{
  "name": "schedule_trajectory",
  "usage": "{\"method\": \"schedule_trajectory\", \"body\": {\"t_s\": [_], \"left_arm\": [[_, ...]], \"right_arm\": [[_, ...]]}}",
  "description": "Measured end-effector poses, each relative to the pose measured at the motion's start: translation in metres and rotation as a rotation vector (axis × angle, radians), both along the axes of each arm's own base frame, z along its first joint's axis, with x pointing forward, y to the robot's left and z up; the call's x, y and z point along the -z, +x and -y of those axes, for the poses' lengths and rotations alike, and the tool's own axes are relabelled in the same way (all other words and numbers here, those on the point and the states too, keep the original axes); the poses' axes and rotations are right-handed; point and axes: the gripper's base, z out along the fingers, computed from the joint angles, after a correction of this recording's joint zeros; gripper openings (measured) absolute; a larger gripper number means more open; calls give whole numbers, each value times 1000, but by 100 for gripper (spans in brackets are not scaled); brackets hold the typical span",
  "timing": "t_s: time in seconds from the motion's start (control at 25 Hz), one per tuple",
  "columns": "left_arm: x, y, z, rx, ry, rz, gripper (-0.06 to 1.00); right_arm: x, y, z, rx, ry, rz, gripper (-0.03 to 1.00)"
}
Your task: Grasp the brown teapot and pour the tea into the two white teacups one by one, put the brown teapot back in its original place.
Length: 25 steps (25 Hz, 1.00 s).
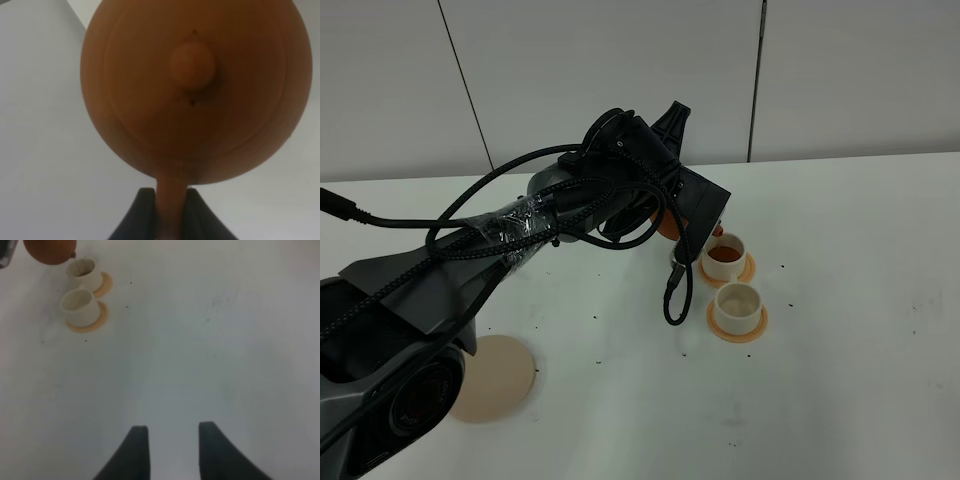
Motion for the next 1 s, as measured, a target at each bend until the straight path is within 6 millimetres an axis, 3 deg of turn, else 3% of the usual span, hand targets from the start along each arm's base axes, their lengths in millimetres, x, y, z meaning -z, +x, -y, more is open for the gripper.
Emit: {"method": "schedule_trajectory", "body": {"t_s": [1.0], "left_arm": [[-1, 1, 3, 68, 36, 18, 17]], "right_arm": [[0, 0, 0, 0, 0, 0, 24]]}}
